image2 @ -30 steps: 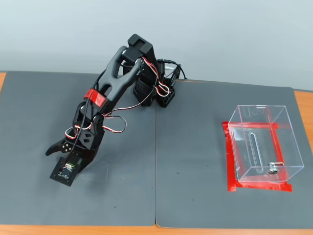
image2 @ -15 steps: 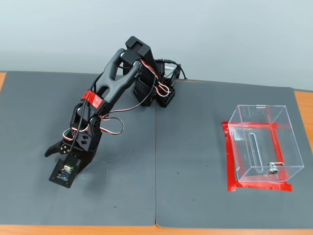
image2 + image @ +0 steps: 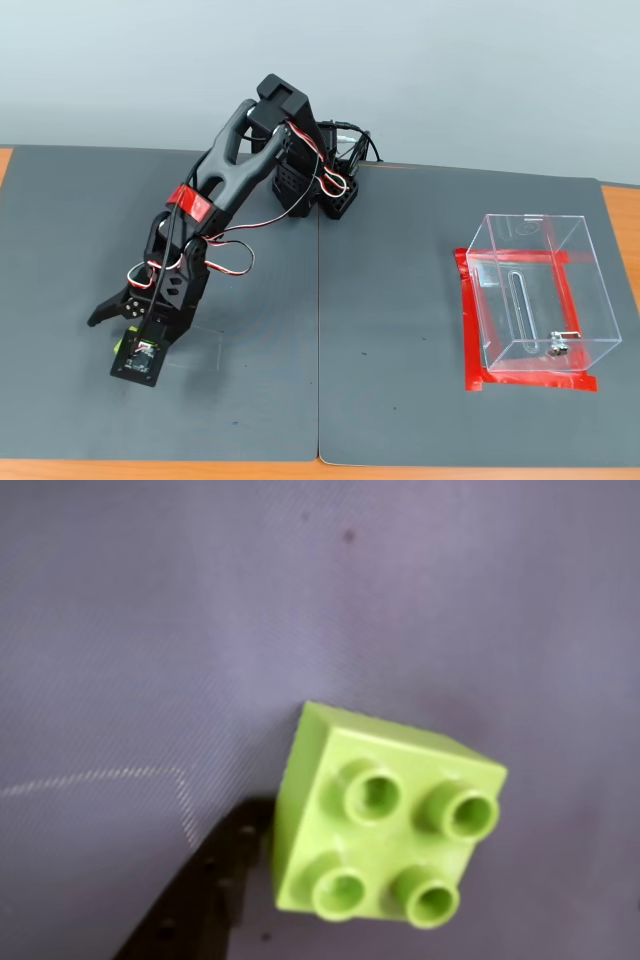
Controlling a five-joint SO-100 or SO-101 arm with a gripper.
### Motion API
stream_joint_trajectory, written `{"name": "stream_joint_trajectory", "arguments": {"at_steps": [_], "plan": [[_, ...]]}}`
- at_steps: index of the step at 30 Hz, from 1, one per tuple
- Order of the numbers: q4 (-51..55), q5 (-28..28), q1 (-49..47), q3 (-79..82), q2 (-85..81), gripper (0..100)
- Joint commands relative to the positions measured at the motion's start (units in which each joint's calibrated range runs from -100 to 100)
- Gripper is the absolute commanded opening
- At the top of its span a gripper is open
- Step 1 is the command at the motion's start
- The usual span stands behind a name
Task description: Pick the green lego block and place it into the transparent box
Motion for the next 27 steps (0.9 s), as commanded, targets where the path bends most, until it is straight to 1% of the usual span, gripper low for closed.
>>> {"name": "stream_joint_trajectory", "arguments": {"at_steps": [1,11,13,17,20,24,27], "plan": [[-0.40,0.42,-0.66,-2.24,-0.25,42],[-0.49,1.36,-0.73,-2.15,-0.25,42],[-0.49,1.30,-0.73,-2.15,-0.25,39],[-0.49,1.36,-0.73,-2.15,-0.25,29],[-0.49,1.36,-0.73,-2.15,-0.25,26],[-0.49,1.36,-0.73,-2.06,-0.25,25],[-0.49,1.36,-0.73,-2.06,-0.25,21]]}}
